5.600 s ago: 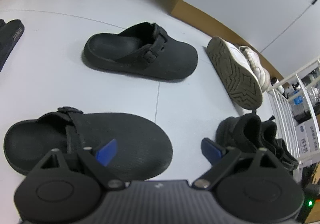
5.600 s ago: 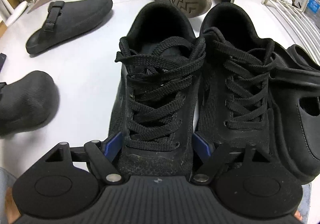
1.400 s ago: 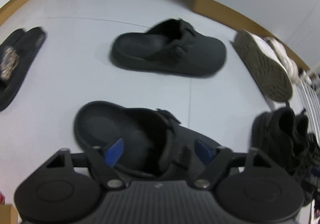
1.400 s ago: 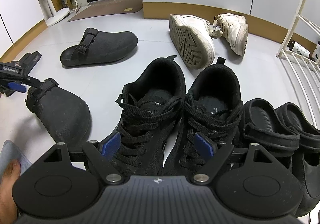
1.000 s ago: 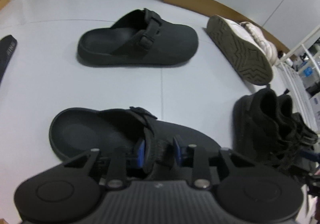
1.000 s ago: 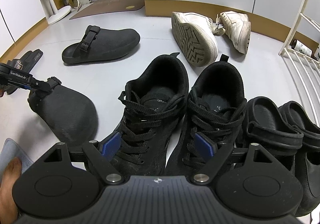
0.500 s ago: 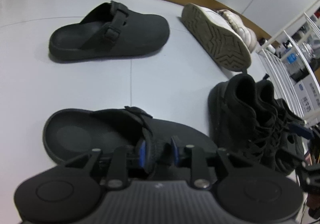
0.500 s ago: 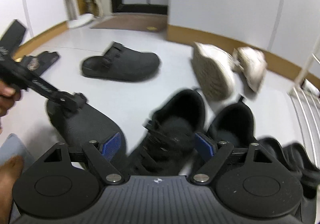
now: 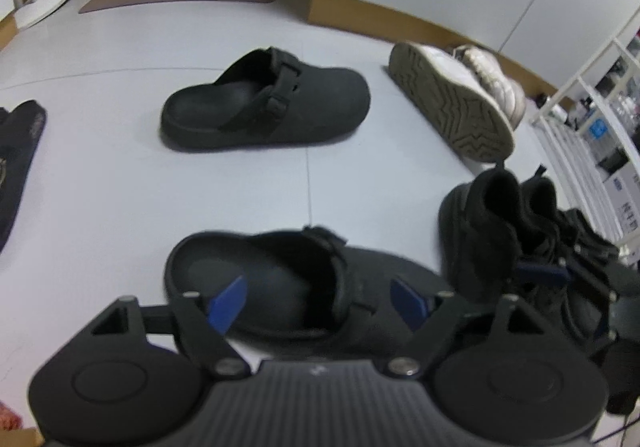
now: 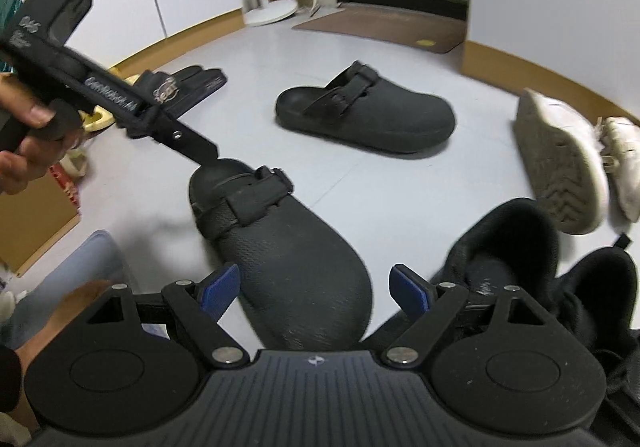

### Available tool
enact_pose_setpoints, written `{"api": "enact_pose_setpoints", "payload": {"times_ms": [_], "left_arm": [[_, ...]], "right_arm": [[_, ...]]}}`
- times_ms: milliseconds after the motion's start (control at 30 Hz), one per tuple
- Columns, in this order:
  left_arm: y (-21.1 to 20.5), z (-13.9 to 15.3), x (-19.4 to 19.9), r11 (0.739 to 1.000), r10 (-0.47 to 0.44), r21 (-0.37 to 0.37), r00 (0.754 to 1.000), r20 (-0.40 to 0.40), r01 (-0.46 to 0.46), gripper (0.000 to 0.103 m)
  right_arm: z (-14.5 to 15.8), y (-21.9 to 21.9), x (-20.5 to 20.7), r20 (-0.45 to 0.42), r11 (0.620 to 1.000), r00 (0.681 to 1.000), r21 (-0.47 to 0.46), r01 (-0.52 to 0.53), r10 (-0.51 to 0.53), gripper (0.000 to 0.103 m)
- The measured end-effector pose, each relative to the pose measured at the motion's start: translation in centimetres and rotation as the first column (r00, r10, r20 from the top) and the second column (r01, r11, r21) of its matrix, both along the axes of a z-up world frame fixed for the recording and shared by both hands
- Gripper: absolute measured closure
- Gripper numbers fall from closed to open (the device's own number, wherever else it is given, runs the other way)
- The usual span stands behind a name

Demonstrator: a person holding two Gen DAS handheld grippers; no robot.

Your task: Organize scattered shoes

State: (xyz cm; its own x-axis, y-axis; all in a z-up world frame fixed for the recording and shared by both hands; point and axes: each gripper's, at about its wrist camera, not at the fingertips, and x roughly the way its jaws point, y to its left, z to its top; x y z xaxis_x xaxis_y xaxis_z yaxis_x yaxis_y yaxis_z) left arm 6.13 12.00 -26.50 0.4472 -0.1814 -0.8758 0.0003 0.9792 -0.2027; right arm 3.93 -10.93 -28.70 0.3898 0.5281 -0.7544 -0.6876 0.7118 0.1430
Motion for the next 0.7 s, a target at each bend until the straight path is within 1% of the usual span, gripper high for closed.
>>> {"api": "enact_pose_setpoints", "payload": {"times_ms": [67, 133, 233, 300, 333, 400, 500, 600, 633, 700], "left_arm": [[0.1, 0.1, -0.4, 1.000, 0.015, -0.002, 1.000, -0.002, -0.015, 0.018], [0.4, 0.1, -0.8, 0.999, 0.053, -0.006, 0.998, 0.023, -0.053, 0.017], [0.5, -0.3, -1.0, 0.994, 0.105, 0.006, 0.992, 0.069, -0.105, 0.016], [0.4, -0.5, -0.8, 0.996, 0.089, -0.008, 0.993, 0.078, -0.089, 0.016], [0.3, -0.4, -0.7, 0.997, 0.072, -0.006, 0.994, 0.079, -0.072, 0.016], [0.5, -0.2, -0.7, 0.998, 0.065, 0.007, 0.994, 0.090, -0.066, 0.015], [1.1, -0.3, -0.9, 0.997, 0.080, -0.018, 0.993, 0.083, -0.079, 0.015], [1.7, -0.9, -0.9, 0.993, 0.112, -0.048, 0.993, 0.047, -0.110, 0.015], [1.7, -1.1, -0.9, 0.992, 0.117, -0.051, 0.992, 0.041, -0.115, 0.015], [1.6, -1.1, -1.0, 0.993, 0.112, -0.035, 0.993, 0.041, -0.111, 0.014]], "right_arm": [[0.4, 0.5, 0.4, -0.008, 1.000, 1.000, -0.008, -0.024, 0.024, 0.014], [0.8, 1.0, 0.8, -0.009, 0.999, 0.999, -0.016, -0.048, 0.048, 0.008], [0.1, 2.1, 1.4, -0.001, 0.997, 0.997, -0.019, -0.071, 0.071, 0.006], [-0.6, 3.0, 1.9, 0.001, 0.996, 0.996, -0.018, -0.084, 0.084, 0.006], [-1.0, 3.3, 2.1, 0.002, 0.996, 0.997, -0.018, -0.083, 0.083, 0.006], [-1.8, 3.7, 2.5, -0.001, 0.997, 0.997, -0.011, -0.081, 0.081, 0.006], [-3.0, 4.1, 2.8, -0.022, 0.994, 0.994, -0.028, -0.105, 0.105, 0.006], [-3.8, 4.7, 3.1, -0.057, 0.985, 0.987, -0.075, -0.154, 0.150, 0.006], [-4.0, 4.9, 3.2, -0.067, 0.983, 0.986, -0.089, -0.161, 0.155, 0.006], [-4.4, 4.9, 3.6, -0.087, 0.983, 0.986, -0.100, -0.151, 0.143, 0.006]]}}
